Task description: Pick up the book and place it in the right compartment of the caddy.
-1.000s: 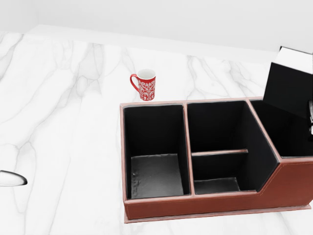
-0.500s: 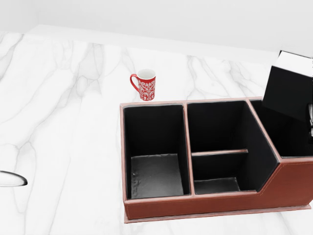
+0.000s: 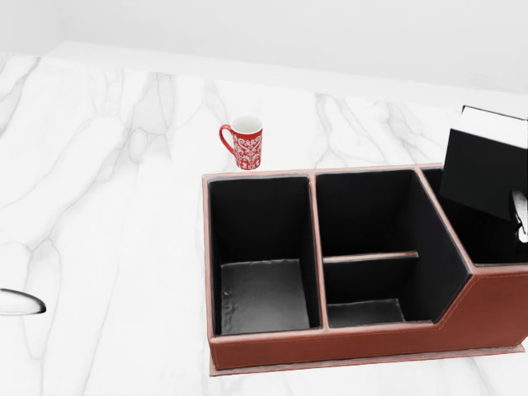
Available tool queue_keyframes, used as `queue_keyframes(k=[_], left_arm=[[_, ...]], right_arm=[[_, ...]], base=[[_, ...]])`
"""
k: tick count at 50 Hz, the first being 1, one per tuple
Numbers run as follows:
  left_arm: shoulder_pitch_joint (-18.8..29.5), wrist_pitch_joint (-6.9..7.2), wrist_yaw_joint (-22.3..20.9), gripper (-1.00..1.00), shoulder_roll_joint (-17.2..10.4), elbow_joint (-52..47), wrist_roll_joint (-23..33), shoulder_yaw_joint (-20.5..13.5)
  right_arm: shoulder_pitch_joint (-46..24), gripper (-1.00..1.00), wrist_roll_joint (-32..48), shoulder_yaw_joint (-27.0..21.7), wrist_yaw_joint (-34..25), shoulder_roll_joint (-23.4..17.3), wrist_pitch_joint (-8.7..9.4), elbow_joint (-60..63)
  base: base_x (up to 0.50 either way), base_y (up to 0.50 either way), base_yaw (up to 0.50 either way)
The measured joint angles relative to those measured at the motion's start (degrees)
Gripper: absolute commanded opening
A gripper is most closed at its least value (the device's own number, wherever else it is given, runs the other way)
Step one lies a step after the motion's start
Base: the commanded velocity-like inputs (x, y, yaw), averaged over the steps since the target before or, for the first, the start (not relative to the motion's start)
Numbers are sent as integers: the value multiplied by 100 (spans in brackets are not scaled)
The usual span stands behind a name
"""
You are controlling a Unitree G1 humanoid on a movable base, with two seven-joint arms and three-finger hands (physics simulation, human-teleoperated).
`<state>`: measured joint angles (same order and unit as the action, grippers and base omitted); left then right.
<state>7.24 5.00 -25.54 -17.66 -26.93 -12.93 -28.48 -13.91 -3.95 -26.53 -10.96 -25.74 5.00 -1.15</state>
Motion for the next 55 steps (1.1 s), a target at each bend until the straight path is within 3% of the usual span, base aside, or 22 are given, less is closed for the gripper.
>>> queue_keyframes(k=[55], left_arm=[[20,0,-14,100,-22,-45,-20,-11]], right_arm=[[-75,-100,33,37,54,-192,0,-826]], base=[[0,0,0]])
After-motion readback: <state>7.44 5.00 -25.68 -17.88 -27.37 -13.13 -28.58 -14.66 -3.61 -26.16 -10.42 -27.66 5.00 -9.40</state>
